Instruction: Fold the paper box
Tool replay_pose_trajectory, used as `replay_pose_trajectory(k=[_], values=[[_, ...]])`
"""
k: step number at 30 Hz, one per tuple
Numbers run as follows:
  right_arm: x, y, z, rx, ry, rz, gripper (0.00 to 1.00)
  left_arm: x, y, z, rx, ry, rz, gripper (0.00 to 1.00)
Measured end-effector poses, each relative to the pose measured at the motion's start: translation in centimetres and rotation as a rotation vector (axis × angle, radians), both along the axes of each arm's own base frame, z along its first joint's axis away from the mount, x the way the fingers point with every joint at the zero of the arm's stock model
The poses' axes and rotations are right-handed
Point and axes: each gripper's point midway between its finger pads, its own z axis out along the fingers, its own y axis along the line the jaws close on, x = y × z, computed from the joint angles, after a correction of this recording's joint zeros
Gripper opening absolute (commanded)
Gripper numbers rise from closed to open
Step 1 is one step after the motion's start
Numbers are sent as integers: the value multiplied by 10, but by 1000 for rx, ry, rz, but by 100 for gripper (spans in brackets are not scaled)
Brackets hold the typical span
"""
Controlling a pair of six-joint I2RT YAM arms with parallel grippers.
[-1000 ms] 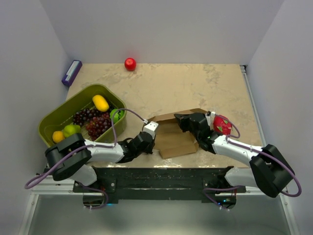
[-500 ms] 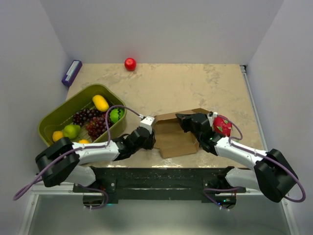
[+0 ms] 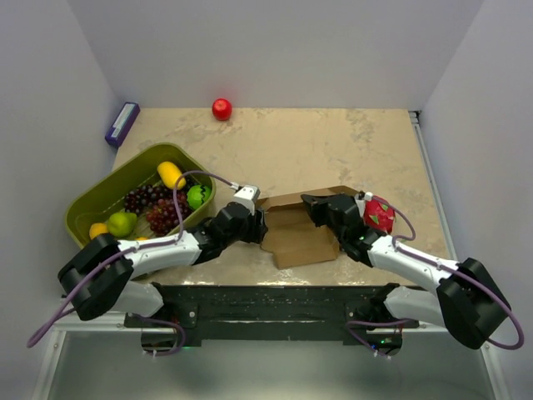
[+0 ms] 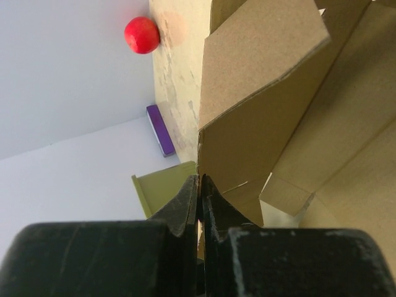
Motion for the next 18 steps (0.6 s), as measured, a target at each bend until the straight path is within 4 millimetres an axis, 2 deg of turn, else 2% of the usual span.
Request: replay_pose_trajectory(k=[8,18], values=[[-1,-1,5,8,-12,-1,1,6,8,-31,56,56,25,56],[-3,-3,-2,-1,0,-2,1,18,-7,-30,1,20,16,48]])
